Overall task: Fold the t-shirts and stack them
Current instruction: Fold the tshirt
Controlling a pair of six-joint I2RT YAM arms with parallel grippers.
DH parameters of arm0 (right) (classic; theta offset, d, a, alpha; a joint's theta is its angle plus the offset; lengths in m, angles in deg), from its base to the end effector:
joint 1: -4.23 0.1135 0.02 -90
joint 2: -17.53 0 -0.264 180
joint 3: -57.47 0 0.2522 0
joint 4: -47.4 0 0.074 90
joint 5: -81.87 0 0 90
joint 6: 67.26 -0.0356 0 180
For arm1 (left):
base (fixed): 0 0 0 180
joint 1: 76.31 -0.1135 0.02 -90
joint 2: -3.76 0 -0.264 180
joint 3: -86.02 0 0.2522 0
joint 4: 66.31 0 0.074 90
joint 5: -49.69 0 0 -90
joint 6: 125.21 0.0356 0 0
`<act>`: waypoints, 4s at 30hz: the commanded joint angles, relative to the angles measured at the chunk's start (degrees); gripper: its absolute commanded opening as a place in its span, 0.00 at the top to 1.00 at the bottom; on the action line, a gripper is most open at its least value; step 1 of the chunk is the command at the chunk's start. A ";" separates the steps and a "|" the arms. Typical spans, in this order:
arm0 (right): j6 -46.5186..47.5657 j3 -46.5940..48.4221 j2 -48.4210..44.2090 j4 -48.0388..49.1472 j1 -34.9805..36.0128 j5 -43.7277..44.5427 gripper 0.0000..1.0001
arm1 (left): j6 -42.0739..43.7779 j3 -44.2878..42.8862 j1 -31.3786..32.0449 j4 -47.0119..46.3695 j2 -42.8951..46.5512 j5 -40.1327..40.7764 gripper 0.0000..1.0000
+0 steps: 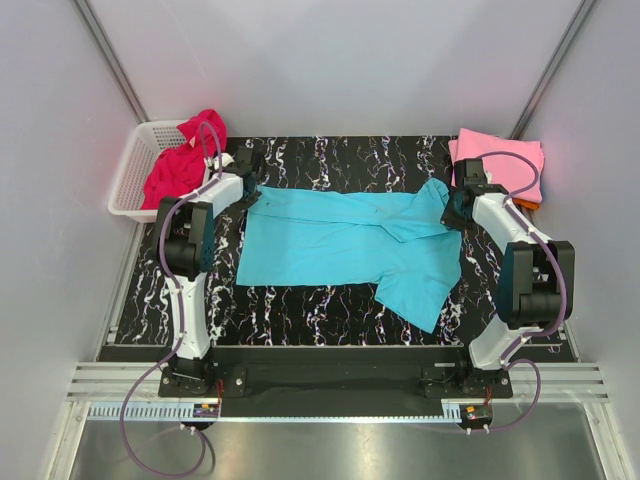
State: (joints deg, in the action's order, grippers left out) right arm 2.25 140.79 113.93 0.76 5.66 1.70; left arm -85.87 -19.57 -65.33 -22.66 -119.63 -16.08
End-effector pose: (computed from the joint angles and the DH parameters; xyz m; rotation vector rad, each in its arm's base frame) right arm 0.3501 0.0027 0.2246 0.4883 2.5445 -0.0854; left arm 0.4507 -0.0726 0.1633 -0.9774 2.3064 0.1350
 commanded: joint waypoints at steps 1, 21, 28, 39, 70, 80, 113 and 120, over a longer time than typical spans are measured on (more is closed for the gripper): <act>-0.95 0.58 -3.14 -0.16 -0.11 0.20 1.00 | 0.20 -0.28 0.00 -0.97 3.94 3.37 1.00; 2.46 24.46 -39.25 -26.07 -0.11 0.55 1.00 | 16.27 12.11 0.09 10.53 59.44 -8.66 1.00; 8.53 36.34 -47.26 -28.81 -0.20 -4.19 1.00 | 21.56 11.85 0.09 16.24 78.63 -14.20 1.00; 7.68 50.93 -50.26 -28.02 -0.20 -16.59 1.00 | 25.95 5.71 0.09 16.52 89.38 -23.09 1.00; 7.22 56.56 -31.88 -20.02 -0.11 -24.15 1.00 | 23.41 -10.41 -0.88 17.84 52.88 -19.05 1.00; 9.76 60.16 -41.99 -27.93 -0.20 -24.41 1.00 | 23.85 1.05 -0.88 20.55 80.84 -16.15 1.00; 11.88 30.62 25.20 19.61 -0.11 -25.73 1.00 | 18.57 -23.29 -2.46 6.41 -7.88 -5.68 1.00; 12.06 45.74 36.57 16.45 -0.11 -27.93 1.00 | 16.73 -31.83 -4.92 5.27 -14.16 -4.37 1.00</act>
State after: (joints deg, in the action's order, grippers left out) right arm 13.37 180.70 149.67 15.80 5.66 -23.83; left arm -67.62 -47.86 -68.74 -14.46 -133.75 -22.64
